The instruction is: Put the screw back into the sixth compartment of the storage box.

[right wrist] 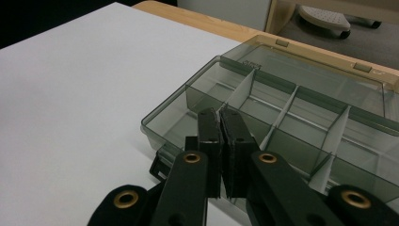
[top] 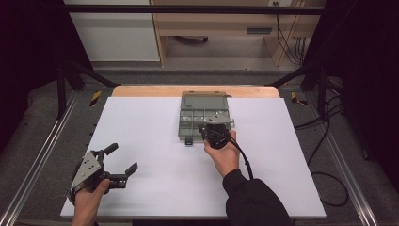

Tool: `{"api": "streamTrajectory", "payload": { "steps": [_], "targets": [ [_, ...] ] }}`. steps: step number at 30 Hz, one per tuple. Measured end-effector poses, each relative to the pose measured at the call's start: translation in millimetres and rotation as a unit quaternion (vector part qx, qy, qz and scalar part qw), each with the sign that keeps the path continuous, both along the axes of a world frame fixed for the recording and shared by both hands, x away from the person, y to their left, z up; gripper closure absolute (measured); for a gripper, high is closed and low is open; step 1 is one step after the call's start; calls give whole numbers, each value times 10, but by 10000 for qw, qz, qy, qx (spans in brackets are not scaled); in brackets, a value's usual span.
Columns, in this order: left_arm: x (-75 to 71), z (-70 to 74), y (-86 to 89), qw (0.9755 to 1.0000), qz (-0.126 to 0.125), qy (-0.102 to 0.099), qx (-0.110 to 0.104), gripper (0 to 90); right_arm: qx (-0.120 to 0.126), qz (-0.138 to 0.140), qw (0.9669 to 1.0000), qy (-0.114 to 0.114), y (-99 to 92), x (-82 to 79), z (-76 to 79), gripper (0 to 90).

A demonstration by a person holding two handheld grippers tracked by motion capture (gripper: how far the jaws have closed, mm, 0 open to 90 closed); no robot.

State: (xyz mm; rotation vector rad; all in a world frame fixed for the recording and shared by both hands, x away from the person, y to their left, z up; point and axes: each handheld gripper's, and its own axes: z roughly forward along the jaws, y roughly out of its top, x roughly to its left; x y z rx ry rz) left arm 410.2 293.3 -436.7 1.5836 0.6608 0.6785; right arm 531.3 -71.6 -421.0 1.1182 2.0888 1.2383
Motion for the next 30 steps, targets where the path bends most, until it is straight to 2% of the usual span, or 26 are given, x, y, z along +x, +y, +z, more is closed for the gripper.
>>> {"api": "streamTrajectory", "payload": {
  "steps": [3,7,19,30],
  "targets": [
    [2,1,3,10000,17,4,-17,7,98,-42,9999,-35,22,16,0,878],
    [6,0,5,10000,18,7,-16,7,-8,-57,10000,-46,62,58,-20,878],
    [10,-1,16,10000,28,23,-25,5,-94,-148,9998,98,153,202,-111,878],
    [8,-1,13,10000,27,15,-27,5,-184,-270,9993,189,148,270,-137,878]
  ]
}}
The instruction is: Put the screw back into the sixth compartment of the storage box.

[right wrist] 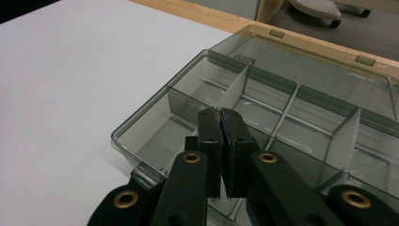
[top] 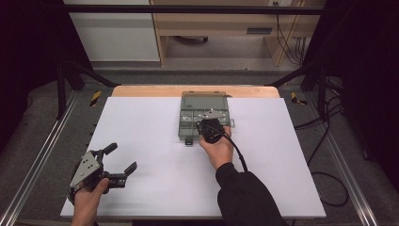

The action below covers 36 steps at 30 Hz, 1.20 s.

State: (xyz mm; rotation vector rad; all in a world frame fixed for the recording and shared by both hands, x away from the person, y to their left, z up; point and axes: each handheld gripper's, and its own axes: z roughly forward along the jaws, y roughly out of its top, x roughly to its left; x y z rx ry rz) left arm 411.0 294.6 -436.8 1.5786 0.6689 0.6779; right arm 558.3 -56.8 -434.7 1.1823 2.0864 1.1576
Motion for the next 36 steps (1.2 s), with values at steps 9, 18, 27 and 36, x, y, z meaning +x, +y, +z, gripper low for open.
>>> {"api": "streamTrajectory", "payload": {
  "steps": [9,18,27,36],
  "targets": [
    [2,0,6,10000,-2,5,-13,5,-84,-7,10000,44,-16,10,-28,762],
    [-3,-9,46,10000,46,12,-38,6,-37,42,10000,-43,-28,-99,68,566],
    [-16,-6,41,10000,55,25,-8,5,134,48,9996,-231,-34,-225,202,339],
    [-15,-12,32,10000,58,45,48,5,375,64,9988,-316,-149,-352,302,206]
  ]
}}
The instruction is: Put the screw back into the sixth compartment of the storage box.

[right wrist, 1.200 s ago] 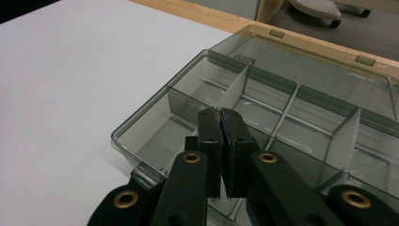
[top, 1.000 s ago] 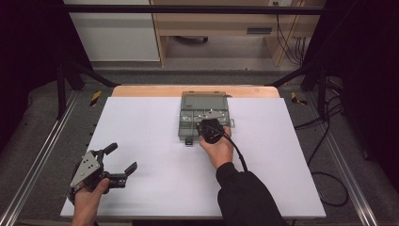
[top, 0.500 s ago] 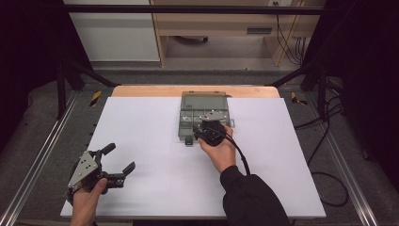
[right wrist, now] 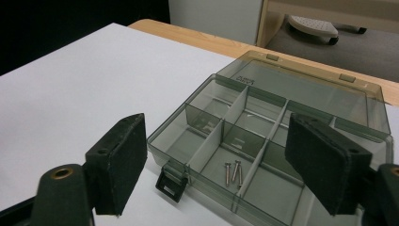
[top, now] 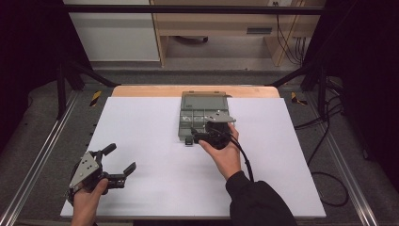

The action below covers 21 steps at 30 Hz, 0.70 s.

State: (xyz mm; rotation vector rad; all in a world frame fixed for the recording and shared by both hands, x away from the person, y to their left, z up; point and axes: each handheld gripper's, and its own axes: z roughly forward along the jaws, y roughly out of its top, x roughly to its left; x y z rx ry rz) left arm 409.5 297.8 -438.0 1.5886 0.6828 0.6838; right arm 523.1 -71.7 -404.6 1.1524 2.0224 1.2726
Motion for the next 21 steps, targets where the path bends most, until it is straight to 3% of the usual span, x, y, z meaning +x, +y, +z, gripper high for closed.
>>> {"api": "streamTrajectory", "payload": {
  "steps": [5,13,21],
  "targets": [
    [4,-5,-3,10000,11,13,25,5,13,27,10000,-42,-75,-47,8,141],
    [8,-9,-7,10000,23,19,14,5,-47,166,9997,-153,-121,-132,13,127],
    [-17,2,-26,9999,-6,3,102,5,241,340,9987,-285,-224,-283,5,143]
  ]
}}
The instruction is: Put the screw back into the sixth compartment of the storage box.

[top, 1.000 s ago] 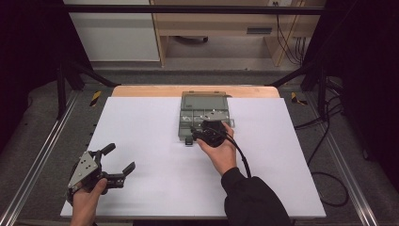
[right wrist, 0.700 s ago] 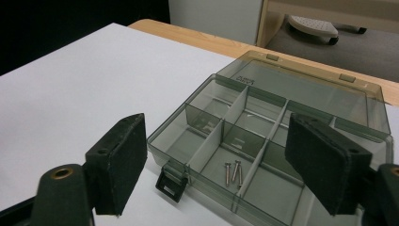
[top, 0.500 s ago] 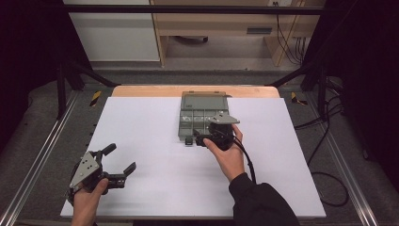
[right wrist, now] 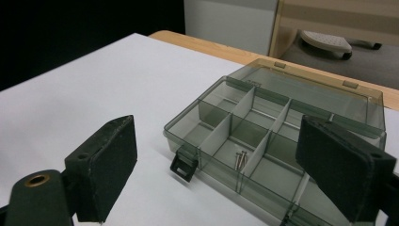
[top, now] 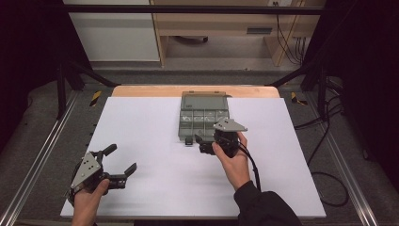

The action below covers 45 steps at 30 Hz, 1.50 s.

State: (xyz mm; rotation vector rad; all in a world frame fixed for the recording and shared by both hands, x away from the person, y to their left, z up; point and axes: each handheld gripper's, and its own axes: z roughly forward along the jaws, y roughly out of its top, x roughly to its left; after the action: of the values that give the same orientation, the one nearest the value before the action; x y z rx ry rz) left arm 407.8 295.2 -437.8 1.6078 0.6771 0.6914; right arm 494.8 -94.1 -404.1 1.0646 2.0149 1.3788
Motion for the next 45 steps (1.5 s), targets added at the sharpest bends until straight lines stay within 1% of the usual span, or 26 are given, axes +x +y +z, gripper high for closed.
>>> {"api": "streamTrajectory", "payload": {
  "steps": [2,4,5,7,9,12,13,14,17,21,24,27,29,30,34,38,45],
  "targets": [
    [4,-1,2,10000,1,7,-4,5,100,89,9999,-60,-32,-42,-11,162],
    [13,-8,4,10000,6,14,-20,6,120,128,9997,-160,-61,-78,-27,160],
    [14,-9,7,10000,6,16,-25,6,93,158,9997,-187,-76,-91,-31,150],
    [14,-6,14,10000,16,8,-38,6,111,129,9995,-274,-104,-115,-47,146],
    [12,-4,17,10000,20,7,-47,6,197,76,9992,-330,-144,-135,-59,148],
    [8,-4,13,10000,11,8,-26,5,222,19,9987,-455,-217,-170,-64,153],
    [6,-3,12,10000,12,7,-29,5,189,49,9985,-512,-244,-180,-65,155],
    [7,-3,10,10000,14,9,-29,6,247,14,9983,-523,-260,-201,-64,157],
    [11,-5,4,10000,17,13,-27,6,274,14,9974,-671,-326,-252,-64,156],
    [13,-10,10,10000,12,19,-7,5,306,156,9962,-797,-432,-327,-54,109],
    [12,-9,12,10000,15,21,-22,5,329,156,9954,-882,-528,-386,-54,105],
    [11,-9,4,10000,1,23,-6,6,451,88,9937,-1025,-625,-439,-68,105],
    [11,-10,-1,10000,-10,30,7,6,446,82,9927,-1119,-694,-465,-84,105],
    [11,-10,-1,10000,-12,31,8,5,466,63,9929,-1096,-722,-484,-91,105],
    [15,-11,3,10000,-5,31,1,5,435,14,9927,-1128,-849,-531,-133,99],
    [12,-9,4,10000,1,22,-2,6,418,-48,9928,-1126,-971,-584,-166,76],
    [9,-6,8,10000,5,12,-4,5,483,-100,9921,-1157,-1135,-692,-190,60]
  ]
}}
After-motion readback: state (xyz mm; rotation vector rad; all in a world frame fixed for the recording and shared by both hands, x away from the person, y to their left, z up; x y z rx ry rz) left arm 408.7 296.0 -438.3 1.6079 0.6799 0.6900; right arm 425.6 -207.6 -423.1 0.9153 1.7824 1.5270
